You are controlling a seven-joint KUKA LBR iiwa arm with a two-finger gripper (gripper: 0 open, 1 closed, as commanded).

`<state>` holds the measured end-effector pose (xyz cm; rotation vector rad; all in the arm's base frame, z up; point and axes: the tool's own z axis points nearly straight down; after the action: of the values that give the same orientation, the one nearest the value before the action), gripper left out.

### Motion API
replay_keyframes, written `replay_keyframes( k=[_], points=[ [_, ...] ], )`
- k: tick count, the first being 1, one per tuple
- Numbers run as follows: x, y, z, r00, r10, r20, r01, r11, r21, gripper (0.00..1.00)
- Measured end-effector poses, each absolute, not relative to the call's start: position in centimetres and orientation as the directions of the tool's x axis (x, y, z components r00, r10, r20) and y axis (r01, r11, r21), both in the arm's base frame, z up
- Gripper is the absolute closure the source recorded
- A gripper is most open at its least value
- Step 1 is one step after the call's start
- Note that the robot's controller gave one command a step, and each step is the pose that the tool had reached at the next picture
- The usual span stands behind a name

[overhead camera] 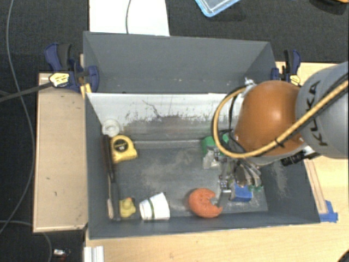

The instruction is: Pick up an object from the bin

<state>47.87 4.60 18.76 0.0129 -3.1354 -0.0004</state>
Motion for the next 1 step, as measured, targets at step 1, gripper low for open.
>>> replay_keyframes(
  k=[1],
  points=[
    [48.06, 4.58, 19.14, -1.000, -0.006, -0.002, -0.006, 1.000, 0.001, 0.00]
  ],
)
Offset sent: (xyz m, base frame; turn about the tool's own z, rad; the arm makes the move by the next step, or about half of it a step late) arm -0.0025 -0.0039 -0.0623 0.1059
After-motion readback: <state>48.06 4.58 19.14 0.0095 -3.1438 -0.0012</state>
